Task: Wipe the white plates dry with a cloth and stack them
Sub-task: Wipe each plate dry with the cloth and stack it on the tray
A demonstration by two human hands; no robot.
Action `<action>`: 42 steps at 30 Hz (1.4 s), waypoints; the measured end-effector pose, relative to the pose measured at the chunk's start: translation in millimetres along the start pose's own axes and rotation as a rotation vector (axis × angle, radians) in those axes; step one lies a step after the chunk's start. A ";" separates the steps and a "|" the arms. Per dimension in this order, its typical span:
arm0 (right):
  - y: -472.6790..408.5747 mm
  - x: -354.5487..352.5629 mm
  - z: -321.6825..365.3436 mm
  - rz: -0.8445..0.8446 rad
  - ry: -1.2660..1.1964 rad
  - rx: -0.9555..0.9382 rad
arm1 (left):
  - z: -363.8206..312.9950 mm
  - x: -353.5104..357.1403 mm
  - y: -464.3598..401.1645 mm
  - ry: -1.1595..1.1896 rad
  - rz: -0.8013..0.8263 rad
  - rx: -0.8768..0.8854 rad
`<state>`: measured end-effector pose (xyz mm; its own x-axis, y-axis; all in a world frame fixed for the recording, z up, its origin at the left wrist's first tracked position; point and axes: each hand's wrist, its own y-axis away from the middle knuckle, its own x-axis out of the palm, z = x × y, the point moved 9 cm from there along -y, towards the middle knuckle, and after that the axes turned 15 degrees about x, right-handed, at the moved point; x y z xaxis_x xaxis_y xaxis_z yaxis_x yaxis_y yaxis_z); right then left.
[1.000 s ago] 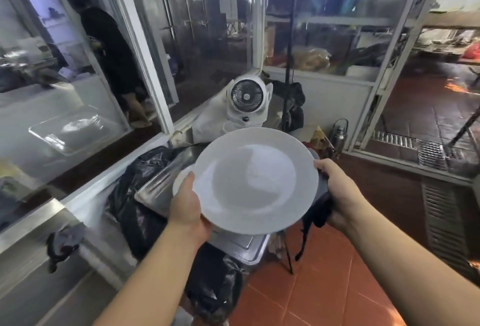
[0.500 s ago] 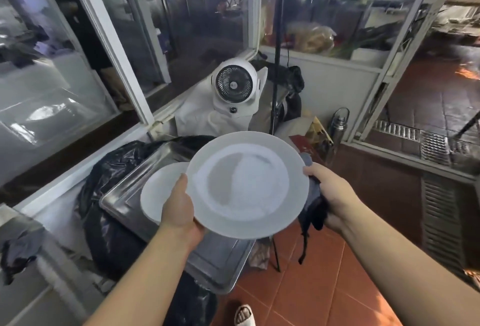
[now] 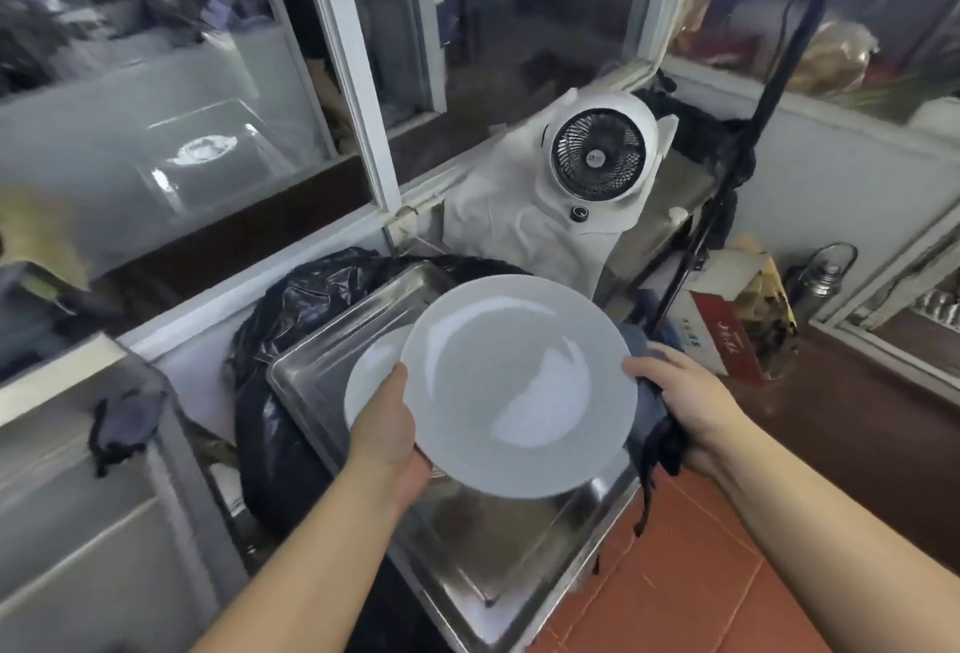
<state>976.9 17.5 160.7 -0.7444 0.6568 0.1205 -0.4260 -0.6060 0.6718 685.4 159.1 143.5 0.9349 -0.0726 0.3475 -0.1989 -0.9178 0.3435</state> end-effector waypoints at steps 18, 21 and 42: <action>-150.9 107.4 -21.0 -0.043 0.385 0.034 | 39.3 -106.3 -28.2 -0.156 -0.580 0.044; -169.2 114.1 -31.3 -0.044 0.451 0.043 | 48.0 -119.8 -35.5 -0.271 -0.557 0.009; -212.8 154.3 -28.2 -0.065 0.733 -0.076 | 40.8 -140.5 -71.7 -0.900 -0.497 0.143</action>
<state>938.3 235.1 15.7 -0.8573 0.2403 -0.4552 -0.4959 -0.6231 0.6049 580.3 219.2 34.5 0.7874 0.1157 -0.6055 0.2505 -0.9575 0.1427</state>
